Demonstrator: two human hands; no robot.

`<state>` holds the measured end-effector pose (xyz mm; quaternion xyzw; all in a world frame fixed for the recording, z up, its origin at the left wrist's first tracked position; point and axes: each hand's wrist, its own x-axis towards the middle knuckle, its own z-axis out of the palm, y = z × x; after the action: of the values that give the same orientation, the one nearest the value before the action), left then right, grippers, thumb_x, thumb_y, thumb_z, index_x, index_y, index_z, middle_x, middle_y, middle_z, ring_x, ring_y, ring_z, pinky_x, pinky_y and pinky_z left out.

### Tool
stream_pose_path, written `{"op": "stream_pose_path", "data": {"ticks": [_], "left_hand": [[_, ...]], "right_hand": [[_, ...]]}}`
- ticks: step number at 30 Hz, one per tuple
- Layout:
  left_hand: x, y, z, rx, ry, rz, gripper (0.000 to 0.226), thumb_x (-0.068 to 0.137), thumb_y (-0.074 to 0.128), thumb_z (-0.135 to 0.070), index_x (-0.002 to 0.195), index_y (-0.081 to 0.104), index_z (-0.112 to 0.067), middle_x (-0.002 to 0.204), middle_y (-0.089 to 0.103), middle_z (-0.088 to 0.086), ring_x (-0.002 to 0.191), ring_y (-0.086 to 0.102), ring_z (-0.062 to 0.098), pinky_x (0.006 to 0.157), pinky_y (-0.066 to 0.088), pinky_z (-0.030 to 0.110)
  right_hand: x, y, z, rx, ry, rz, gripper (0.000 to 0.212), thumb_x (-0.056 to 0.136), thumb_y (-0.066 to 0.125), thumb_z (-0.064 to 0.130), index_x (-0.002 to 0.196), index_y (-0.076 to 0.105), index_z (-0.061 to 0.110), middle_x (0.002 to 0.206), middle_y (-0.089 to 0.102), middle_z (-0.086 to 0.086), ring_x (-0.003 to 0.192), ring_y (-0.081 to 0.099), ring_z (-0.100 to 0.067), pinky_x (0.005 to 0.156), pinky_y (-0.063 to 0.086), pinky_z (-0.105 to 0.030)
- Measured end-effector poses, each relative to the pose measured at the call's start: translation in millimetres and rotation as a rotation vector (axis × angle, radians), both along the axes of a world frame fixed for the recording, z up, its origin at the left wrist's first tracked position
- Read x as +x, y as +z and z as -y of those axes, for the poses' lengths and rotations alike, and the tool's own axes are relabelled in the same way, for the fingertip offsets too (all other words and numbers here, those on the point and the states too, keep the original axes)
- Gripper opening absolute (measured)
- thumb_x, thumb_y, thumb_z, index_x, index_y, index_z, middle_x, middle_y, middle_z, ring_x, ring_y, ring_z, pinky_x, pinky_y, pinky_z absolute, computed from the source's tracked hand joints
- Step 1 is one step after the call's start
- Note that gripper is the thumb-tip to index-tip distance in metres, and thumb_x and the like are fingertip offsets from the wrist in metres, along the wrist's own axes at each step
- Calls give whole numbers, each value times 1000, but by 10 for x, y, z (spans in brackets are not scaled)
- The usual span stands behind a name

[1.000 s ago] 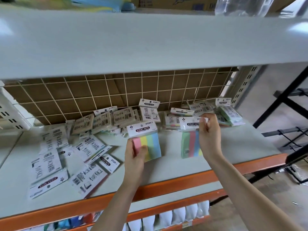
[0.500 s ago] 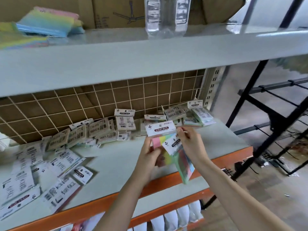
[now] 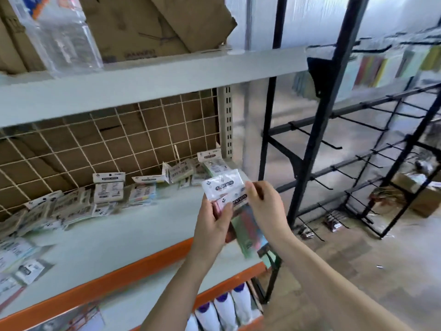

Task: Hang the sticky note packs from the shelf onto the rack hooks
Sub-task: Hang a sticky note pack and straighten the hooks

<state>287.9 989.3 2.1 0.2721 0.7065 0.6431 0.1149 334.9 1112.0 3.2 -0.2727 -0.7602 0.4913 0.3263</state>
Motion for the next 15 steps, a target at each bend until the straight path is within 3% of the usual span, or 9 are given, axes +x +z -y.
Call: {"op": "stream_pose_path", "data": {"ticks": [2, 4, 7, 9, 12, 15], "left_hand": [[94, 3, -138, 45, -22, 46, 18, 93, 57, -26, 108, 50, -34, 106, 65, -17, 95, 64, -4, 74, 53, 15], [317, 41, -390, 42, -73, 63, 28, 91, 58, -32, 118, 50, -29, 113, 66, -8, 100, 66, 7, 81, 57, 29], [622, 158, -753, 33, -122, -1, 42, 86, 58, -40, 124, 50, -24, 117, 65, -6, 107, 63, 12, 92, 53, 41], [779, 235, -983, 38, -176, -29, 35, 83, 56, -44, 115, 53, -30, 111, 67, -9, 104, 64, 9, 91, 53, 36], [963, 314, -1325, 8, -202, -11, 36, 81, 50, -57, 100, 57, -27, 97, 68, 0, 92, 64, 12, 85, 52, 34], [1094, 384, -1631, -3, -155, 63, 31, 86, 43, -61, 84, 54, -32, 71, 64, -24, 72, 57, -13, 65, 41, 6]], "right_hand": [[170, 13, -141, 10, 60, -8, 25, 97, 50, 37, 74, 48, 28, 62, 51, 12, 53, 49, 6, 49, 36, -11], [430, 48, -375, -24, 89, -14, 30, 98, 50, 34, 69, 44, 25, 59, 46, 12, 47, 46, 7, 47, 35, -9], [800, 132, -702, -91, 138, -21, 27, 97, 50, 37, 75, 52, 20, 64, 58, 10, 54, 52, 6, 50, 38, -9], [1031, 178, -878, -141, 142, -102, 23, 95, 54, 33, 77, 54, 19, 61, 64, 15, 54, 55, 6, 49, 39, -8], [1315, 216, -1168, -121, 61, -162, 25, 94, 57, 29, 71, 52, 20, 54, 59, 18, 46, 50, 5, 46, 36, -9], [1497, 250, -1473, -101, -32, -172, 24, 94, 58, 28, 75, 59, 14, 60, 62, 10, 54, 54, -5, 52, 42, -20]]}}
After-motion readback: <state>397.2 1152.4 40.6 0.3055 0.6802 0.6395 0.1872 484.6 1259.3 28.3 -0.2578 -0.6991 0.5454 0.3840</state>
